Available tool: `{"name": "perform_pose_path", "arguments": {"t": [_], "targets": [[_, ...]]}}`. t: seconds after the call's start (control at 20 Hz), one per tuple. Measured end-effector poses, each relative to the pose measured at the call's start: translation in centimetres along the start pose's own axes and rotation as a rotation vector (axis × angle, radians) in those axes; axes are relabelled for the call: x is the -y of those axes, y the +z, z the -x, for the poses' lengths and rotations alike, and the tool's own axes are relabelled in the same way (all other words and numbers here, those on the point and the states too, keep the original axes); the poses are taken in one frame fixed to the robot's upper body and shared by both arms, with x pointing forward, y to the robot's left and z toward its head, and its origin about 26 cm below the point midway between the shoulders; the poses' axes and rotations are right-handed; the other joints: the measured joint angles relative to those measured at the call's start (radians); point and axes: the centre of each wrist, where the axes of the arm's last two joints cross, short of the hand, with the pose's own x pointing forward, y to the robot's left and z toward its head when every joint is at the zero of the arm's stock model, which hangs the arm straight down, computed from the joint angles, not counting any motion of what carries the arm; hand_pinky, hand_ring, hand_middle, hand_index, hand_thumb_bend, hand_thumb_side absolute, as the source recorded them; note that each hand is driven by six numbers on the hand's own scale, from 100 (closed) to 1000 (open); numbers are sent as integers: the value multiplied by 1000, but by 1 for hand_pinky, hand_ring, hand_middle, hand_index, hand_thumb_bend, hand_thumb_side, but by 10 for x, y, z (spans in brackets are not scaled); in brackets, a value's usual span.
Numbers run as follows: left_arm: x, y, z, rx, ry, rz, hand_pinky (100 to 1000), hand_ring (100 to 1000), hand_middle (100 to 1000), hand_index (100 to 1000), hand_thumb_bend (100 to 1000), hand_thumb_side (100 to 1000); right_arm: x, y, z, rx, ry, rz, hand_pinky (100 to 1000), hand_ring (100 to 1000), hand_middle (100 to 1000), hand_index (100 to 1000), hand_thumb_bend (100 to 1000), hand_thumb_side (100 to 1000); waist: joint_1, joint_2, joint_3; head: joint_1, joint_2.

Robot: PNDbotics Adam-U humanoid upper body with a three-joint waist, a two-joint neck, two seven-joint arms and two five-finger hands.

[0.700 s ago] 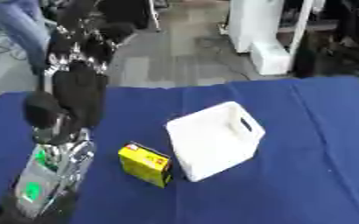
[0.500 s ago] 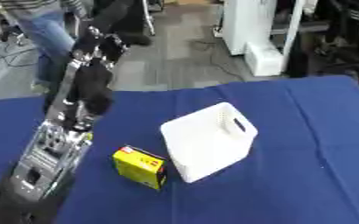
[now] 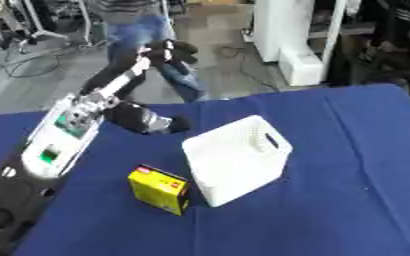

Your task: Pick up objects on the table and place them in the box.

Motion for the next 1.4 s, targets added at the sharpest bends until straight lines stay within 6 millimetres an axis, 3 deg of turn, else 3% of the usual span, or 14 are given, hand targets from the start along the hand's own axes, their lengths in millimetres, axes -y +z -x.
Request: {"name": "perform_pose_path", "arguments": {"t": [0.2,0.7,1.15,1.4], "targets": [[-3,-5,10,-58,-117,158,923,780,851,804,650,737,0,0,0,-1,2,-1,100,220,158,320,100,1000,0,0,1,1,6],[-10,-10,31,-233,-248,498,939,831,844,805,717,702,1,2,-1,-13,13,-6,100,219,158,320,100,1000,0,0,2,20,7],[-7,-11,43,-377,-254,703,929,838,845,824,746,700,1,2,-1,-16,15,-9,100,219,158,320,100,1000,0,-1,3,27,22],[4,-9,51,-448,-205,805,900,833,845,834,758,692,1,2,-1,-16,15,-9,100,219,158,320,100,1000,0,-1,0,27,23]]}}
